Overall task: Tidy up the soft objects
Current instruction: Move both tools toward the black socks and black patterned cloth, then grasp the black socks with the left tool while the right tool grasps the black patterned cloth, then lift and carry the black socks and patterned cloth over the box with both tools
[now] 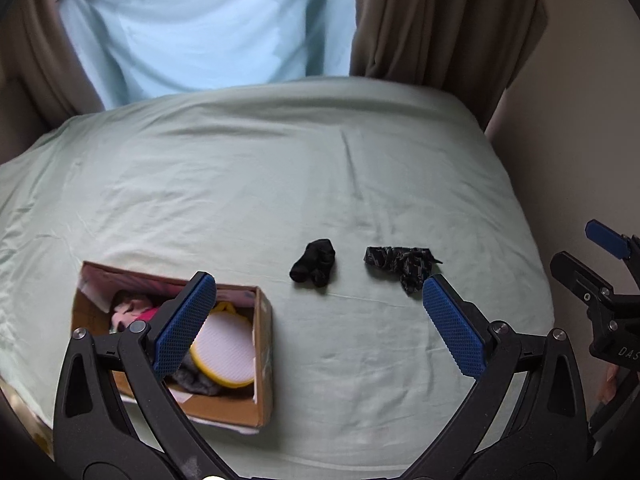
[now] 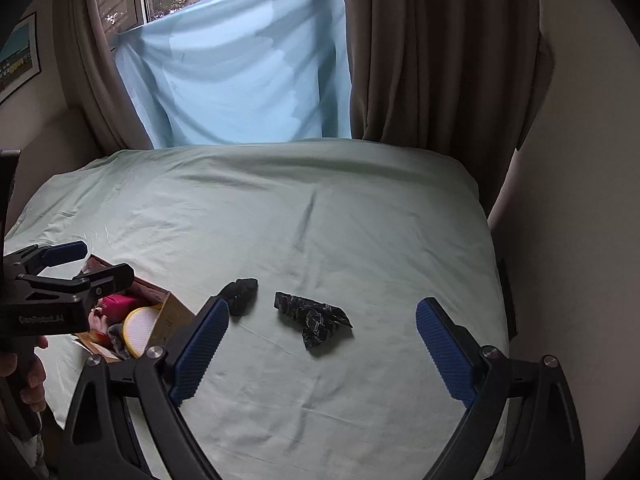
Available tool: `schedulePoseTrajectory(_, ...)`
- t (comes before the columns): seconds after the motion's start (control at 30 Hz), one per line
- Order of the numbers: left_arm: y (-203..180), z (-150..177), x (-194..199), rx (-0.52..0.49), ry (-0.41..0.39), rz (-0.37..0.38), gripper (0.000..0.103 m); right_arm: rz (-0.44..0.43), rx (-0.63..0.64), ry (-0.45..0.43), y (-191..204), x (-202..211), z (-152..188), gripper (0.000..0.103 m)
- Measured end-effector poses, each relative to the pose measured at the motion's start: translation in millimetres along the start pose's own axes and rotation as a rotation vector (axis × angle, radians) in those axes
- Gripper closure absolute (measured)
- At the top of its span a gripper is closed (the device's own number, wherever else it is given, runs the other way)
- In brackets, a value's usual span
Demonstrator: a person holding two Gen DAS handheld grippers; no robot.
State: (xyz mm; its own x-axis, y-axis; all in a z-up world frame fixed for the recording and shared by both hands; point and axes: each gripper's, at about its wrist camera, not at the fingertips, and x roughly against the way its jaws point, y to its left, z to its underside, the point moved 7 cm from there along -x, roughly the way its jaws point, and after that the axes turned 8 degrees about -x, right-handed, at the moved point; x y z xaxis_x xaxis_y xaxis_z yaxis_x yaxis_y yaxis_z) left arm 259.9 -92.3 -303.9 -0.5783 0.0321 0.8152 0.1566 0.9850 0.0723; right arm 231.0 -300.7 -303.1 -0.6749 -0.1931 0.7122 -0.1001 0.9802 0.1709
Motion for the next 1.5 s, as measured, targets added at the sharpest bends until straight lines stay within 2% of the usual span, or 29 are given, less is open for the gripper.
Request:
schedulePoseTrajectory(0.17, -4, -9, -65, -0.038, 0.094, 0.018, 0.000, -0.009, 0.009, 0.052, -15, -52, 3, 0.009)
schedulePoseTrajectory(0.37, -1, -9, -149, -0.035, 0.224, 0.047, 0.001, -0.021, 0.055, 0.123, -17, -118, 16, 0.009)
schedulePoseTrajectory(0.57, 0, 8, -226, -0.033, 0.373, 0.051, 0.003, -0.032, 0.126, 0.191, -11, -182, 40, 0.009)
schedulePoseTrajectory(0.77, -3, 26, -274, -0.081, 0.477, 0.047, 0.010, -0.050, 0.184, 0.257, -2, -230, 60, 0.011)
schedulePoseTrajectory(0.87, -4, 32, -287, -0.085, 0.489, 0.046, 0.018, -0.063, 0.212, 0.277, 3, -247, 68, 0.019)
schedulePoseTrajectory(0.93, -6, 36, -296, -0.086, 0.500, 0.049, 0.032, -0.068, 0.224, 0.284, 4, -256, 73, 0.026)
schedulePoseTrajectory(1.03, -9, 40, -307, -0.083, 0.508, 0.063, 0.036, -0.078, 0.226, 0.277, 7, -263, 76, 0.029)
schedulePoseTrajectory(1.07, -9, 39, -308, -0.079, 0.494, 0.066, 0.039, -0.080, 0.227, 0.278, 9, -264, 76, 0.033)
schedulePoseTrajectory(1.13, -9, 37, -308, -0.079, 0.468, 0.073, 0.055, -0.099, 0.212, 0.293, 12, -267, 78, 0.043)
schedulePoseTrajectory(1.2, -9, 36, -307, -0.080, 0.454, 0.088, 0.061, -0.105, 0.205, 0.293, 16, -267, 79, 0.051)
schedulePoseTrajectory(1.27, -9, 34, -307, -0.083, 0.453, 0.091, 0.070, -0.111, 0.208, 0.306, 20, -268, 79, 0.063)
schedulePoseTrajectory(1.33, -9, 31, -305, -0.092, 0.445, 0.094, 0.079, -0.112, 0.212, 0.311, 25, -267, 80, 0.066)
schedulePoseTrajectory(1.5, -8, 30, -295, -0.097, 0.432, 0.094, 0.083, -0.117, 0.195, 0.301, 29, -258, 74, 0.069)
